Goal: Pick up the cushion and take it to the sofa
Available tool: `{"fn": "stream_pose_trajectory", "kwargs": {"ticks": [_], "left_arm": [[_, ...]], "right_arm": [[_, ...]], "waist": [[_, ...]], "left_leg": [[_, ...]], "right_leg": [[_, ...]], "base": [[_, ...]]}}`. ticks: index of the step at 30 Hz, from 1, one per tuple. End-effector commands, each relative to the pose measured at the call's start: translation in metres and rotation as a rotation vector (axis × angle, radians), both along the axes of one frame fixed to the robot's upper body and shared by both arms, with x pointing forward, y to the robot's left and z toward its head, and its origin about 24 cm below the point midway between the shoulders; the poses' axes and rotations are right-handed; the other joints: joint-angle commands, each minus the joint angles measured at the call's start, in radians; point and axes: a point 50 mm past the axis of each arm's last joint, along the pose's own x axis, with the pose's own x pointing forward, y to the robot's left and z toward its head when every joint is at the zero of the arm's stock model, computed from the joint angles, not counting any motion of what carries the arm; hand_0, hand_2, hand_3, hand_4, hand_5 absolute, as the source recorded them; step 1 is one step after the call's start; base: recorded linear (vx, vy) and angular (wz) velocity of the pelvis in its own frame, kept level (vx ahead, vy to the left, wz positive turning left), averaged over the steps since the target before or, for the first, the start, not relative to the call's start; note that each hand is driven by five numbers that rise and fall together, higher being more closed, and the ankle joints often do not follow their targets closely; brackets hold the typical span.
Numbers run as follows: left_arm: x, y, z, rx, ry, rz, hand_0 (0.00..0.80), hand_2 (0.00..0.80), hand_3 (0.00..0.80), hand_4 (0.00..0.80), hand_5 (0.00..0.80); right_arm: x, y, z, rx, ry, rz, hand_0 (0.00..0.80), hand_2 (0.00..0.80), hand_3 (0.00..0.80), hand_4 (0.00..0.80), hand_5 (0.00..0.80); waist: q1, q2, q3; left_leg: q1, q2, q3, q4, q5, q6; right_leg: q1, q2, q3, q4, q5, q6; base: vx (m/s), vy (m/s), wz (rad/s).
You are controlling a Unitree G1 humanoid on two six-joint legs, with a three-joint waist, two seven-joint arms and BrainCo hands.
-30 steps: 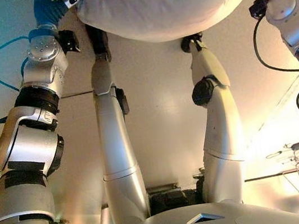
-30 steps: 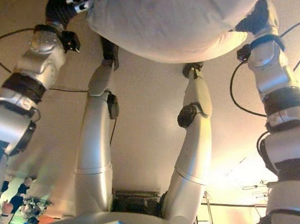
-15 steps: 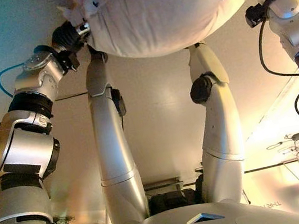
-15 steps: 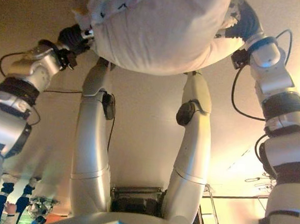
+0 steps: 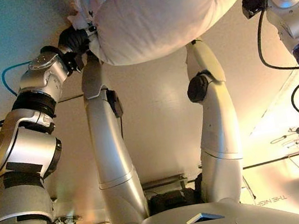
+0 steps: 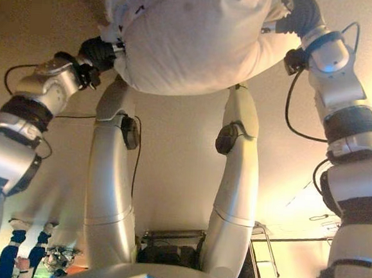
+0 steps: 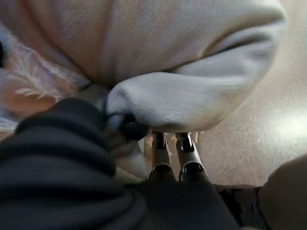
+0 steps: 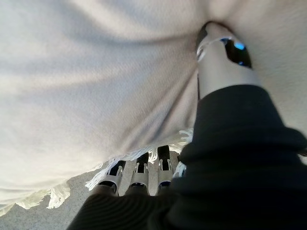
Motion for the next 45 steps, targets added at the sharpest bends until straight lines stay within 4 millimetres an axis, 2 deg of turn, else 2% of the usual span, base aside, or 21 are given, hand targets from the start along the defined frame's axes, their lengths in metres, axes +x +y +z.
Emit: {"fn": "stream_pose_trajectory", "kwargs": {"ticks": [1, 5, 9, 16, 20, 25, 30, 35, 39, 45], "left_arm": [[-0.007, -0.083, 0.005, -0.185, -0.081, -0.324, 0.800, 0.800, 0.800, 0.800, 0.800], [-0.014, -0.080, -0.018, -0.214, -0.048, -0.320, 0.800, 0.800, 0.800, 0.800, 0.800], [-0.026, -0.079, -0.050, -0.222, -0.004, -0.308, 0.800, 0.800, 0.800, 0.800, 0.800], [-0.044, -0.072, -0.081, -0.251, -0.004, -0.261, 0.800, 0.800, 0.800, 0.800, 0.800], [-0.058, -0.067, -0.098, -0.277, -0.018, -0.230, 0.800, 0.800, 0.800, 0.800, 0.800], [-0.087, -0.062, -0.122, -0.330, 0.001, -0.235, 0.800, 0.800, 0.800, 0.800, 0.800], [-0.112, -0.060, -0.143, -0.371, 0.063, -0.232, 0.800, 0.800, 0.800, 0.800, 0.800], [-0.129, -0.050, -0.150, -0.412, 0.073, -0.158, 0.800, 0.800, 0.800, 0.800, 0.800], [-0.143, -0.033, -0.135, -0.372, -0.114, -0.002, 0.800, 0.800, 0.800, 0.800, 0.800], [-0.169, -0.026, -0.118, -0.401, -0.287, 0.111, 0.800, 0.800, 0.800, 0.800, 0.800]], "right_arm": [[-0.011, 0.049, 0.002, -0.018, -0.053, 0.248, 0.800, 0.800, 0.800, 0.800, 0.800], [-0.014, 0.041, -0.015, 0.022, -0.042, 0.234, 0.800, 0.800, 0.800, 0.800, 0.800], [-0.018, 0.032, -0.040, 0.048, -0.004, 0.210, 0.800, 0.800, 0.800, 0.800, 0.800], [-0.033, 0.018, -0.073, 0.147, 0.006, 0.178, 0.800, 0.800, 0.800, 0.800, 0.800], [-0.048, 0.013, -0.099, 0.191, 0.026, 0.157, 0.800, 0.800, 0.800, 0.800, 0.800], [-0.074, 0.007, -0.137, 0.262, 0.089, 0.138, 0.800, 0.800, 0.800, 0.800, 0.800], [-0.094, -0.003, -0.167, 0.325, 0.153, 0.106, 0.800, 0.800, 0.800, 0.800, 0.800], [-0.114, -0.007, -0.184, 0.364, 0.180, 0.082, 0.800, 0.800, 0.800, 0.800, 0.800], [-0.136, 0.003, -0.188, 0.384, 0.145, 0.126, 0.800, 0.800, 0.800, 0.800, 0.800], [-0.165, 0.028, -0.181, 0.496, 0.052, 0.215, 0.800, 0.800, 0.800, 0.800, 0.800]], "waist": [[0.013, 0.014, -0.002], [0.010, 0.021, -0.002], [0.008, 0.031, -0.002], [0.014, 0.028, -0.002], [0.023, 0.021, -0.002], [0.038, 0.015, -0.002], [0.057, 0.020, -0.002], [0.057, 0.032, -0.102], [0.057, 0.032, -0.205], [0.071, 0.032, -0.347]], "left_leg": [[0.063, -0.007, -0.035, -0.078, 0.028, -0.027], [0.134, -0.001, -0.033, -0.104, 0.039, -0.030], [0.233, 0.007, -0.028, -0.134, 0.052, -0.031], [0.420, 0.014, -0.015, -0.170, 0.056, -0.026], [0.595, 0.018, 0.019, -0.234, 0.056, -0.015], [0.828, 0.009, 0.069, -0.318, 0.051, -0.003], [1.047, -0.008, 0.095, -0.359, 0.030, 0.013], [1.221, -0.027, 0.106, -0.427, 0.022, 0.026], [1.361, -0.037, 0.105, -0.516, 0.027, 0.039], [1.524, -0.051, 0.084, -0.602, 0.012, 0.067]], "right_leg": [[0.061, -0.003, 0.054, 0.032, -0.016, 0.111], [0.126, 0.001, 0.062, 0.006, -0.010, 0.110], [0.213, 0.006, 0.075, -0.013, -0.005, 0.109], [0.383, -0.004, 0.060, -0.033, -0.006, 0.107], [0.546, -0.020, 0.012, -0.072, -0.012, 0.110], [0.781, -0.025, -0.047, -0.136, -0.036, 0.111], [1.006, -0.029, -0.076, -0.179, -0.064, 0.111], [1.187, -0.036, -0.080, -0.242, -0.081, 0.110], [1.335, -0.029, -0.080, -0.313, -0.084, 0.107], [1.478, -0.019, -0.053, -0.351, -0.091, 0.094]], "base": [[-0.017, -0.025, 0.04], [-0.017, -0.027, 0.06], [-0.014, -0.016, 0.08], [-0.009, -0.059, 0.12], [-0.002, -0.035, 0.08], [0.024, 0.002, 0.05], [0.075, 0.056, -0.02], [0.137, 0.120, -0.01], [0.199, 0.076, -0.03], [0.241, 0.020, 0.06]]}}
